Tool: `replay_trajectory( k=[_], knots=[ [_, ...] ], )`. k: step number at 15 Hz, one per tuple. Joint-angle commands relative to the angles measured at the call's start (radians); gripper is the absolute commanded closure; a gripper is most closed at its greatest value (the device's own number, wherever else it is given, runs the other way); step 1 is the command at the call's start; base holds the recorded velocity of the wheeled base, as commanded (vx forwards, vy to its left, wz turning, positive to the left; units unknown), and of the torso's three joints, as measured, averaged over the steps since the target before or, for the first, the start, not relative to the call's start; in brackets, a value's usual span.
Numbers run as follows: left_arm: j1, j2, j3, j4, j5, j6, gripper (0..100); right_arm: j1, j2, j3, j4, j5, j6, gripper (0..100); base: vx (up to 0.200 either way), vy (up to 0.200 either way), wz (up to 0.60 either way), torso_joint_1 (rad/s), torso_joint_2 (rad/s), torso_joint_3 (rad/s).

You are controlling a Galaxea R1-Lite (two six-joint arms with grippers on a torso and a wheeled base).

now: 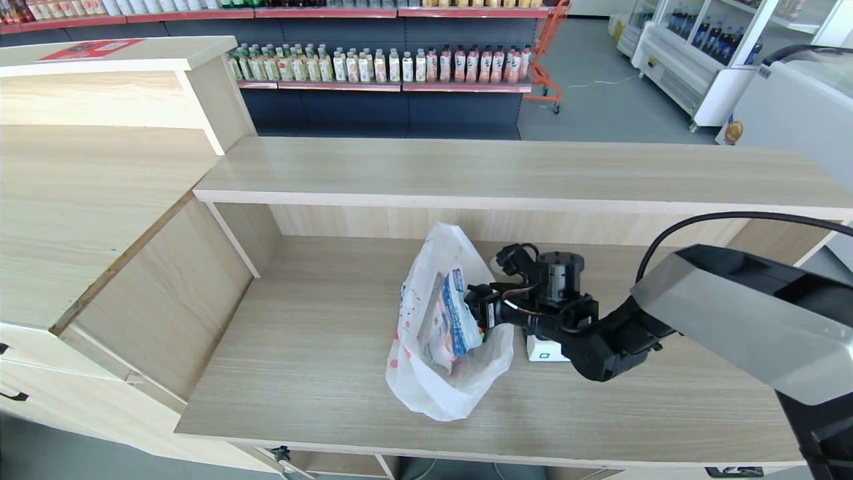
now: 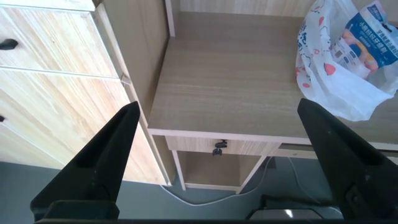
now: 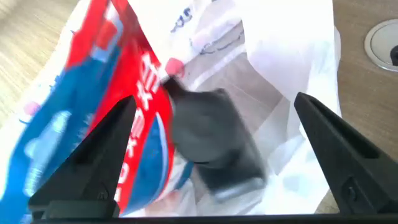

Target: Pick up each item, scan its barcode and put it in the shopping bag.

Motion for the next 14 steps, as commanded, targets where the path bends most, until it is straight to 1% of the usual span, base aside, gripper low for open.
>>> replay_trajectory(
  k=[1, 2, 4, 5, 7, 8, 9, 10, 11, 12, 13, 14],
  knots=[
    [0.000, 0.000, 0.000, 0.000, 0.000, -0.001, 0, -0.032, -0.146, 0.040, 0.056, 0.022, 0.105, 0, 0.000, 0.000, 0.00, 0.000, 0.00, 0.000],
    [0.000, 0.000, 0.000, 0.000, 0.000, 0.001, 0, -0.039, -0.172, 0.050, 0.071, 0.024, 0.121, 0, 0.000, 0.000, 0.00, 0.000, 0.00, 0.000],
    [0.000, 0.000, 0.000, 0.000, 0.000, 0.001, 0, -0.094, -0.401, 0.205, 0.155, 0.034, 0.246, 0, 0.000, 0.000, 0.00, 0.000, 0.00, 0.000],
    [0.000, 0.000, 0.000, 0.000, 0.000, 0.001, 0, -0.121, -0.522, 0.280, 0.217, 0.057, 0.266, 0, 0.000, 0.000, 0.00, 0.000, 0.00, 0.000],
    [0.000, 0.000, 0.000, 0.000, 0.000, 0.001, 0, -0.180, -0.783, 0.420, 0.396, 0.071, 0.258, 0, 0.000, 0.000, 0.00, 0.000, 0.00, 0.000],
    [0.000, 0.000, 0.000, 0.000, 0.000, -0.001, 0, -0.217, -0.884, 0.480, 0.451, 0.067, 0.232, 0, 0.000, 0.000, 0.00, 0.000, 0.00, 0.000],
    [0.000, 0.000, 0.000, 0.000, 0.000, -0.001, 0, -0.272, -0.985, 0.561, 0.494, 0.057, 0.155, 0, 0.000, 0.000, 0.00, 0.000, 0.00, 0.000],
    [0.000, 0.000, 0.000, 0.000, 0.000, 0.001, 0, -0.323, -1.108, 0.675, 0.550, 0.022, 0.083, 0, 0.000, 0.000, 0.00, 0.000, 0.00, 0.000],
    [0.000, 0.000, 0.000, 0.000, 0.000, 0.001, 0, -0.332, -1.235, 0.774, 0.597, -0.024, 0.063, 0, 0.000, 0.000, 0.00, 0.000, 0.00, 0.000],
    [0.000, 0.000, 0.000, 0.000, 0.000, 0.001, 0, -0.332, -1.235, 0.774, 0.597, -0.024, 0.063, 0, 0.000, 0.000, 0.00, 0.000, 0.00, 0.000],
    [0.000, 0.000, 0.000, 0.000, 0.000, 0.001, 0, -0.337, -1.517, 0.986, 0.652, -0.125, 0.065, 0, 0.000, 0.000, 0.00, 0.000, 0.00, 0.000],
    [0.000, 0.000, 0.000, 0.000, 0.000, -0.001, 0, -0.341, -1.723, 1.103, 0.686, -0.156, 0.063, 0, 0.000, 0.000, 0.00, 0.000, 0.00, 0.000]
  ],
)
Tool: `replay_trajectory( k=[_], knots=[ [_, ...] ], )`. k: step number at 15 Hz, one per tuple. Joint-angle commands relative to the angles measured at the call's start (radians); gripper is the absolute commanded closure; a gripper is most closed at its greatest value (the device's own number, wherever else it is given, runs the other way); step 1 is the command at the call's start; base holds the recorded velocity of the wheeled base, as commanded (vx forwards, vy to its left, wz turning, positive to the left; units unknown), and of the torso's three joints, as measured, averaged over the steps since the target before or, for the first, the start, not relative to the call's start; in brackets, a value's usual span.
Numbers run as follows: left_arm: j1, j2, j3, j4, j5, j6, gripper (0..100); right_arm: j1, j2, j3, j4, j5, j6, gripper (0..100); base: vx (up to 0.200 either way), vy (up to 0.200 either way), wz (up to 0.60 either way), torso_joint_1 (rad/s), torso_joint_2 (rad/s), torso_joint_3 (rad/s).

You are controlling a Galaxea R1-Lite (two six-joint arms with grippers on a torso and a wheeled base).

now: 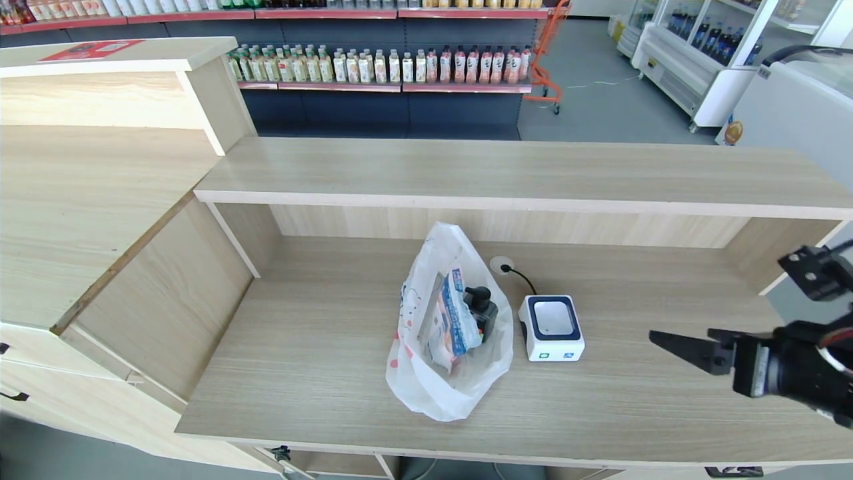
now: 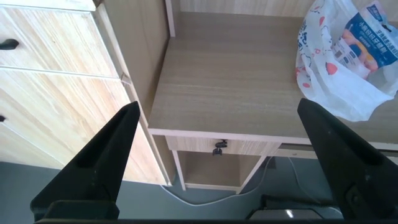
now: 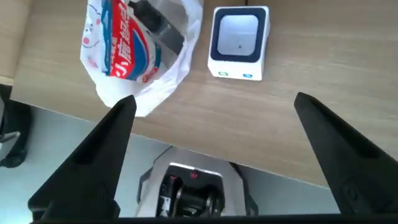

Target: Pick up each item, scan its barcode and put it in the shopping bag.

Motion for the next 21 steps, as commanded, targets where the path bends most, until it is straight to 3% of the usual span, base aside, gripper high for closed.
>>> replay_trajectory(
  k=[1, 2, 3, 6, 15, 16, 21],
  knots=[
    [0.000, 0.000, 0.000, 0.000, 0.000, 0.001, 0, -0.071, -0.706, 0.419, 0.161, -0.124, -0.046, 0, 0.000, 0.000, 0.00, 0.000, 0.00, 0.000],
    [0.000, 0.000, 0.000, 0.000, 0.000, -0.001, 0, -0.102, -0.824, 0.426, 0.219, -0.128, -0.060, 0, 0.000, 0.000, 0.00, 0.000, 0.00, 0.000],
    [0.000, 0.000, 0.000, 0.000, 0.000, 0.001, 0, -0.142, -0.979, 0.411, 0.397, -0.134, -0.063, 0, 0.000, 0.000, 0.00, 0.000, 0.00, 0.000],
    [0.000, 0.000, 0.000, 0.000, 0.000, -0.001, 0, -0.146, -1.201, 0.406, 0.406, -0.137, -0.110, 0, 0.000, 0.000, 0.00, 0.000, 0.00, 0.000],
    [0.000, 0.000, 0.000, 0.000, 0.000, -0.001, 0, -0.155, -1.203, 0.415, 0.372, -0.140, -0.120, 0, 0.000, 0.000, 0.00, 0.000, 0.00, 0.000],
    [0.000, 0.000, 0.000, 0.000, 0.000, -0.001, 0, -0.155, -1.203, 0.415, 0.374, -0.137, -0.126, 100, 0.000, 0.000, 0.00, 0.000, 0.00, 0.000],
    [0.000, 0.000, 0.000, 0.000, 0.000, -0.001, 0, -0.155, -1.203, 0.415, 0.376, -0.139, -0.098, 100, 0.000, 0.000, 0.00, 0.000, 0.00, 0.000]
  ],
)
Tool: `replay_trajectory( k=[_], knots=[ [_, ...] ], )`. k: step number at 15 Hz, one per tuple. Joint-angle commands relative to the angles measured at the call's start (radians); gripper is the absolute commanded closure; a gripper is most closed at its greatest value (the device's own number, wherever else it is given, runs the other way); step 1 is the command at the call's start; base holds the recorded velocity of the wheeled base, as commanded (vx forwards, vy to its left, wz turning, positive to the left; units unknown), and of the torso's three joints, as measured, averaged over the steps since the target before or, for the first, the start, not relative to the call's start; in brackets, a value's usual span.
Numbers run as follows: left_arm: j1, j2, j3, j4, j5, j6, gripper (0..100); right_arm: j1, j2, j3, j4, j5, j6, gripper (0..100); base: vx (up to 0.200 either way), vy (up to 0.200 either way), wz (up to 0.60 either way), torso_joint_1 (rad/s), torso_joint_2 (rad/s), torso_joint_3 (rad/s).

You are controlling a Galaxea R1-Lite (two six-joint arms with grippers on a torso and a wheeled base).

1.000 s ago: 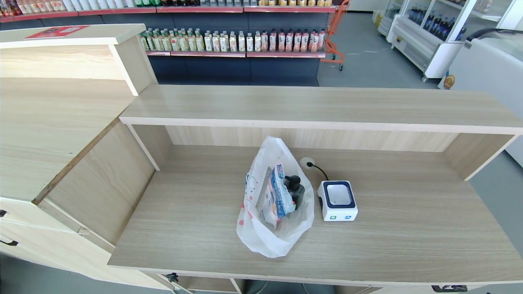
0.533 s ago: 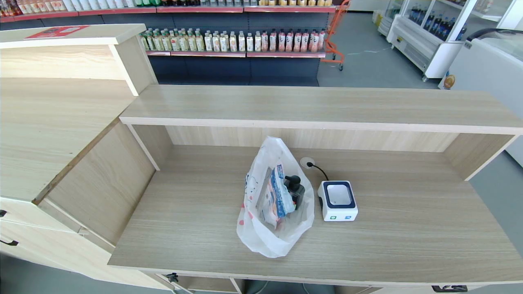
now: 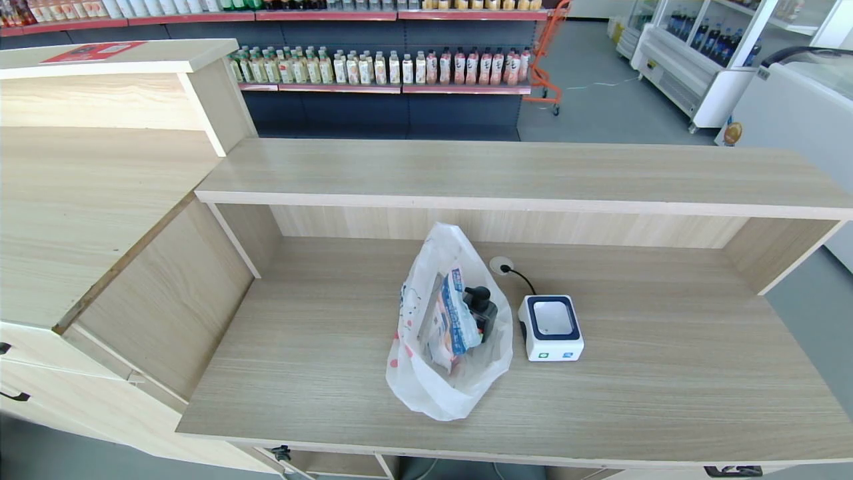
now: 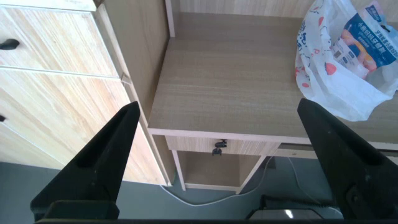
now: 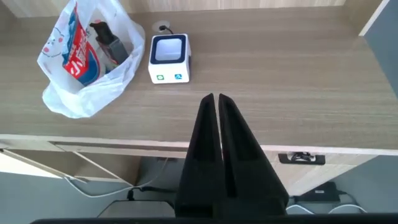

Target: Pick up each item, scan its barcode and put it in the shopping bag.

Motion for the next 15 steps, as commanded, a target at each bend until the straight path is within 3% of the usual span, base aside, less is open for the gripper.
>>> replay_trajectory(
  k=[1, 7, 11, 15],
  knots=[
    [0.000, 0.000, 0.000, 0.000, 0.000, -0.001, 0, 0.000, 0.005, -0.001, 0.000, -0.001, 0.020, 100, 0.000, 0.000, 0.00, 0.000, 0.00, 0.000],
    [0.000, 0.000, 0.000, 0.000, -0.001, -0.010, 0, 0.000, 0.005, -0.001, 0.000, -0.047, 0.074, 100, 0.000, 0.000, 0.00, 0.000, 0.00, 0.000],
    [0.000, 0.000, 0.000, 0.000, -0.001, -0.008, 0, 0.000, 0.005, 0.000, 0.000, -0.047, 0.072, 100, 0.000, -0.200, 0.00, 0.004, 0.00, 0.002],
    [0.000, 0.000, 0.000, 0.000, -0.001, -0.008, 0, 0.000, 0.005, 0.000, 0.000, -0.047, 0.074, 100, 0.000, 0.000, 0.00, 0.000, 0.00, 0.000]
  ],
)
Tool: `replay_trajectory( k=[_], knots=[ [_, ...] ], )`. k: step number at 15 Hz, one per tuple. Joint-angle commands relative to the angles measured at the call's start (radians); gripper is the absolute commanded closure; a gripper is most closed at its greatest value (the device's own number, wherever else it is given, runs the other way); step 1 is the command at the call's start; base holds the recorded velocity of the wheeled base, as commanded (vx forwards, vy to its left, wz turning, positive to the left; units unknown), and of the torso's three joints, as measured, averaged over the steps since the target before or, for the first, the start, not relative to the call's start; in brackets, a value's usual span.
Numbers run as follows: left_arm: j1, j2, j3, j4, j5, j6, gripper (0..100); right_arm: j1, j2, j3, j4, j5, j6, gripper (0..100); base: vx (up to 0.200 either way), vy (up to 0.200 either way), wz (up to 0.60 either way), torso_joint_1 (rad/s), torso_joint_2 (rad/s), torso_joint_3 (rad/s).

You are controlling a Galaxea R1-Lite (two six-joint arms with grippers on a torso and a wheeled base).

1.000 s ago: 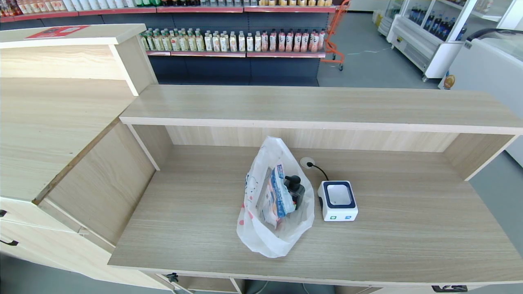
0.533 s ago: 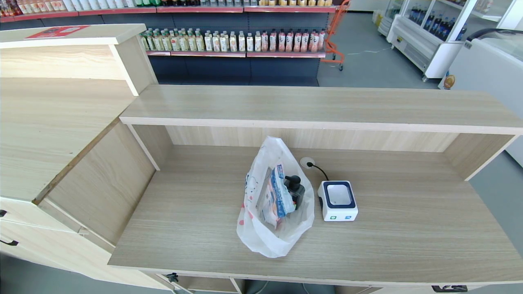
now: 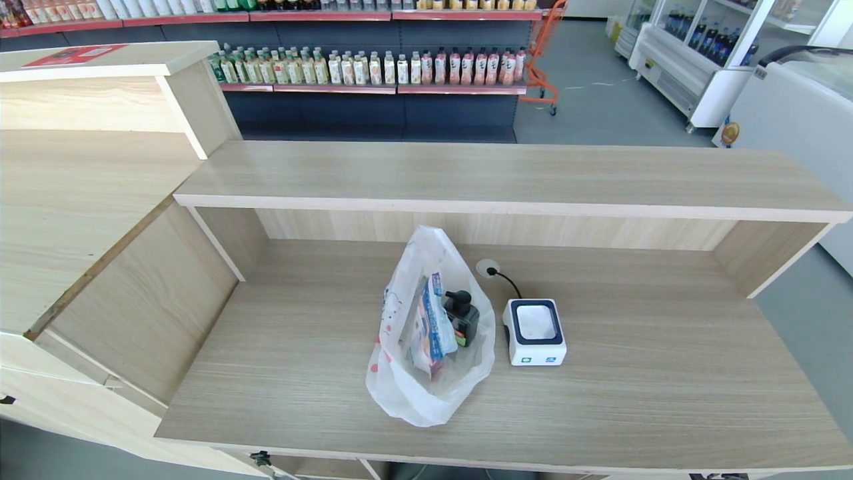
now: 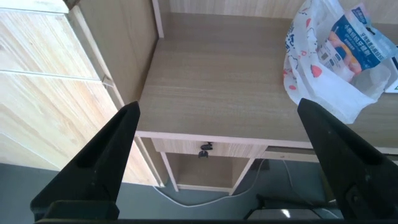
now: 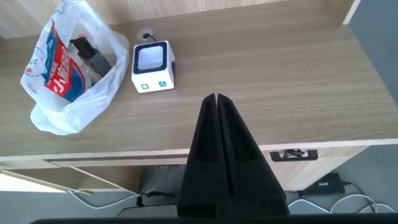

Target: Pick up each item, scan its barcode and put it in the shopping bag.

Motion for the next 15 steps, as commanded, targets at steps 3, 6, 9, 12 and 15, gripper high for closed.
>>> replay_trajectory(
  k=[3, 6, 9, 12, 15],
  knots=[
    [-0.001, 0.000, 0.000, 0.000, 0.000, 0.000, 0, 0.000, 0.004, -0.001, -0.001, 0.000, 0.000, 100, 0.000, 0.000, 0.00, 0.000, 0.00, 0.000],
    [-0.001, 0.000, 0.000, 0.000, 0.000, 0.000, 0, 0.000, 0.004, 0.000, -0.001, 0.000, 0.000, 100, 0.000, 0.000, 0.00, 0.000, 0.00, 0.000],
    [-0.001, 0.000, 0.000, 0.000, 0.000, 0.000, 0, 0.000, 0.004, -0.001, -0.001, 0.000, 0.000, 100, 0.000, 0.000, 0.00, 0.000, 0.00, 0.000],
    [-0.001, 0.000, 0.000, 0.000, -0.001, 0.004, 0, 0.000, 0.004, -0.001, -0.001, 0.000, 0.000, 100, 0.000, -0.133, 0.00, 0.002, 0.00, 0.000],
    [-0.001, 0.000, 0.000, 0.000, 0.000, 0.009, 0, 0.000, 0.004, 0.000, -0.001, 0.000, 0.000, 100, 0.000, -0.200, 0.00, -0.001, 0.00, -0.004]
  ],
)
